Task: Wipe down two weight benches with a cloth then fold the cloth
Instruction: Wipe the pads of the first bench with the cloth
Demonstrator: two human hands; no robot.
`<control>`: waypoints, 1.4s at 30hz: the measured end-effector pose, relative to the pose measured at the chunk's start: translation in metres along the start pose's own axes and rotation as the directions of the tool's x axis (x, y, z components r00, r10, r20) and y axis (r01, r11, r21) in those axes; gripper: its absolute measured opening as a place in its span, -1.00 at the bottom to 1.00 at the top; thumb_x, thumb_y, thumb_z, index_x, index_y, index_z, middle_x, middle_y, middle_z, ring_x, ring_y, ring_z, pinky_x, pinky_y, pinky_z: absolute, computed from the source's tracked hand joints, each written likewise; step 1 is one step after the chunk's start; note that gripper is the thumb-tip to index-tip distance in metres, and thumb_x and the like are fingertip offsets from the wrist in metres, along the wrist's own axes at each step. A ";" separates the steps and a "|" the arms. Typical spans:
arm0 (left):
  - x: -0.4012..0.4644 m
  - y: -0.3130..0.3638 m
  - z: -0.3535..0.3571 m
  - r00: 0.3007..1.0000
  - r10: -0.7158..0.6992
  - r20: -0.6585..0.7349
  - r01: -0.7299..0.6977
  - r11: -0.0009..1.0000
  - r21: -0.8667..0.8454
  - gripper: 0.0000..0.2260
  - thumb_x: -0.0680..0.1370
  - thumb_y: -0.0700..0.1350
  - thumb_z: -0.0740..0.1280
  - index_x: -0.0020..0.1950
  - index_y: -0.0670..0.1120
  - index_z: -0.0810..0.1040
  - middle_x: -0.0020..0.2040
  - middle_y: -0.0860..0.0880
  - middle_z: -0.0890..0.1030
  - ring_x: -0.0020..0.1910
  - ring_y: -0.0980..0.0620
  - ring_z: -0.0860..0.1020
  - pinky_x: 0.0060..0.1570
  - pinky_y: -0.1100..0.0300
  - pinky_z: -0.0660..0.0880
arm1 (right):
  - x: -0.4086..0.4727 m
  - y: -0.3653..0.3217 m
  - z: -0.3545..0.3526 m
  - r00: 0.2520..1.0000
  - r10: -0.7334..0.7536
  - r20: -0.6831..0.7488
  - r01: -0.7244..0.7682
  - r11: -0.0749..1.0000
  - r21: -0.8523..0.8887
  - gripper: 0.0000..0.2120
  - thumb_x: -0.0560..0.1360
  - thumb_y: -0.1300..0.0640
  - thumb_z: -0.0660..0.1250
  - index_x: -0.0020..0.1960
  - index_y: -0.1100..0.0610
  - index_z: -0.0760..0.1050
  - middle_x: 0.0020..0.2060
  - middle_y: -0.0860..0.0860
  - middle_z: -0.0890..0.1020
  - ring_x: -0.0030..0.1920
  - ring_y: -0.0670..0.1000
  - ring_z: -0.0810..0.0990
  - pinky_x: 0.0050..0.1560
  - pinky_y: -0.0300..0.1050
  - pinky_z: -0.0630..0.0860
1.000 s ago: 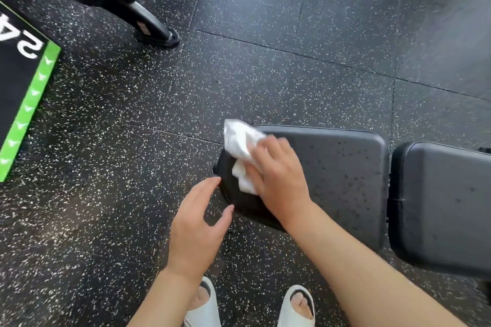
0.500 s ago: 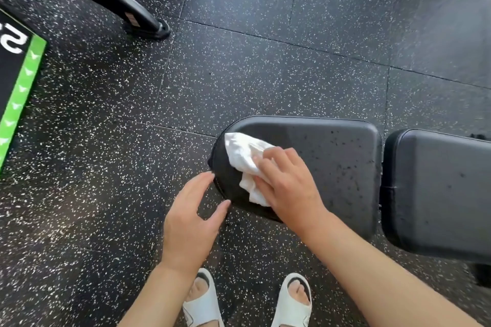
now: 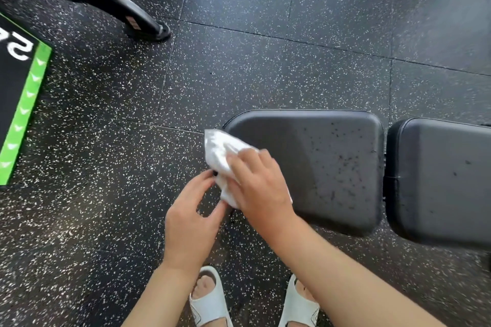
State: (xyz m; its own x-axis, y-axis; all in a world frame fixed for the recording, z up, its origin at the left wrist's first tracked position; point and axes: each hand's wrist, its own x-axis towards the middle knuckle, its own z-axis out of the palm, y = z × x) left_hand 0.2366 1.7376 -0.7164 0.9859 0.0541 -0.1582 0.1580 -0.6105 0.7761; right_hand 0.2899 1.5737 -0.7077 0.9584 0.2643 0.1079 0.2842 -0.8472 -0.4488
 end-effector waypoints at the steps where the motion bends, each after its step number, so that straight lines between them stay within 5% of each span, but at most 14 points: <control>1: -0.003 0.001 0.000 1.000 0.004 0.015 -0.004 1.000 0.002 -0.49 0.51 -0.03 0.52 0.46 0.06 0.57 0.44 0.22 0.55 0.45 0.30 0.46 0.46 0.39 0.32 | -0.018 0.002 -0.004 1.000 -0.017 0.002 0.017 1.000 0.020 -0.71 0.70 0.02 0.26 0.15 0.22 0.62 0.03 0.13 0.61 -0.07 0.17 0.47 -0.05 0.10 0.48; 5: -0.012 0.005 0.003 0.999 0.013 0.038 -0.015 0.999 0.046 -0.44 0.51 -0.10 0.56 0.50 0.02 0.54 0.50 0.18 0.51 0.50 0.25 0.42 0.50 0.39 0.27 | -0.028 0.021 -0.017 0.992 -0.120 -0.031 0.118 0.991 -0.062 -0.82 0.56 0.22 0.44 0.13 0.27 0.63 -0.06 0.16 0.61 -0.17 0.17 0.46 -0.17 0.13 0.50; 11: -0.005 0.012 0.001 0.999 0.019 0.036 -0.022 0.997 0.070 -0.54 0.54 -0.12 0.55 0.43 -0.03 0.59 0.42 0.14 0.55 0.46 0.20 0.46 0.48 0.35 0.31 | 0.089 0.039 -0.014 0.992 0.120 -0.049 -0.126 0.983 -0.134 -0.76 0.60 0.10 0.30 0.13 0.24 0.58 0.04 0.22 0.57 0.03 0.24 0.50 0.05 0.19 0.45; 15: 0.004 0.019 -0.004 0.999 0.015 0.028 -0.018 0.996 0.088 -0.59 0.58 -0.15 0.49 0.43 -0.04 0.58 0.46 0.11 0.50 0.47 0.23 0.42 0.43 0.49 0.22 | 0.089 0.032 -0.010 0.984 0.156 -0.082 -0.166 0.975 -0.147 -0.79 0.58 0.08 0.30 0.09 0.21 0.56 0.04 0.18 0.57 0.03 0.23 0.49 0.00 0.14 0.45; 19: 0.013 0.029 -0.010 0.999 0.032 -0.015 -0.030 0.995 0.097 -0.59 0.58 -0.23 0.46 0.43 -0.10 0.58 0.46 0.06 0.51 0.49 0.17 0.43 0.51 0.28 0.32 | 0.012 0.015 0.004 0.981 0.031 0.189 0.005 0.983 -0.183 -0.54 0.72 0.02 -0.16 0.47 0.10 0.35 0.33 0.08 0.45 0.21 0.17 0.38 0.23 0.06 0.30; 24: 0.018 0.041 -0.008 0.998 0.068 0.006 -0.068 0.992 0.107 -0.61 0.59 -0.22 0.45 0.42 -0.09 0.59 0.44 0.06 0.52 0.46 0.14 0.46 0.46 0.41 0.28 | -0.050 0.013 -0.012 0.997 -0.063 -0.033 0.063 0.998 -0.005 -0.87 0.62 0.17 0.38 0.06 0.24 0.63 -0.07 0.14 0.60 -0.18 0.16 0.46 -0.13 0.08 0.48; 28: 0.021 0.041 0.000 0.993 0.112 0.027 -0.115 0.982 0.149 -0.61 0.59 -0.26 0.41 0.42 -0.11 0.58 0.45 0.03 0.52 0.48 0.07 0.45 0.53 0.18 0.33 | 0.028 0.045 -0.014 0.996 0.079 -0.047 -0.085 0.985 -0.150 -0.77 0.65 0.14 0.18 0.21 0.18 0.54 0.10 0.16 0.56 0.02 0.19 0.47 0.04 0.06 0.43; 32: 0.028 0.047 0.009 0.988 0.147 0.048 -0.154 0.967 0.204 -0.62 0.58 -0.28 0.42 0.40 -0.13 0.61 0.44 -0.02 0.53 0.46 0.03 0.43 0.50 0.38 0.18 | 0.096 0.068 -0.019 0.985 0.129 -0.114 -0.148 0.973 -0.176 -0.73 0.65 -0.01 0.19 0.17 0.15 0.51 0.14 0.10 0.54 0.10 0.16 0.46 0.11 0.05 0.43; 42: 0.063 0.067 0.030 0.990 0.078 -0.120 -0.064 0.991 0.118 -0.66 0.61 -0.35 0.29 0.37 -0.17 0.60 0.38 -0.06 0.57 0.43 -0.03 0.47 0.51 0.03 0.35 | -0.024 0.041 -0.019 0.993 0.040 -0.108 -0.039 0.999 0.005 -0.83 0.51 0.14 0.45 0.03 0.23 0.61 -0.10 0.13 0.57 -0.17 0.15 0.43 -0.17 0.07 0.46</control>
State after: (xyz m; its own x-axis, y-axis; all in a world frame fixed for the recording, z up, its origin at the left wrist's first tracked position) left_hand 0.3073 1.6766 -0.6927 0.9947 0.1006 -0.0228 0.0872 -0.7019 0.7069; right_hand 0.2792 1.5241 -0.7119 0.9662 0.1792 0.1855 0.2462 -0.8546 -0.4572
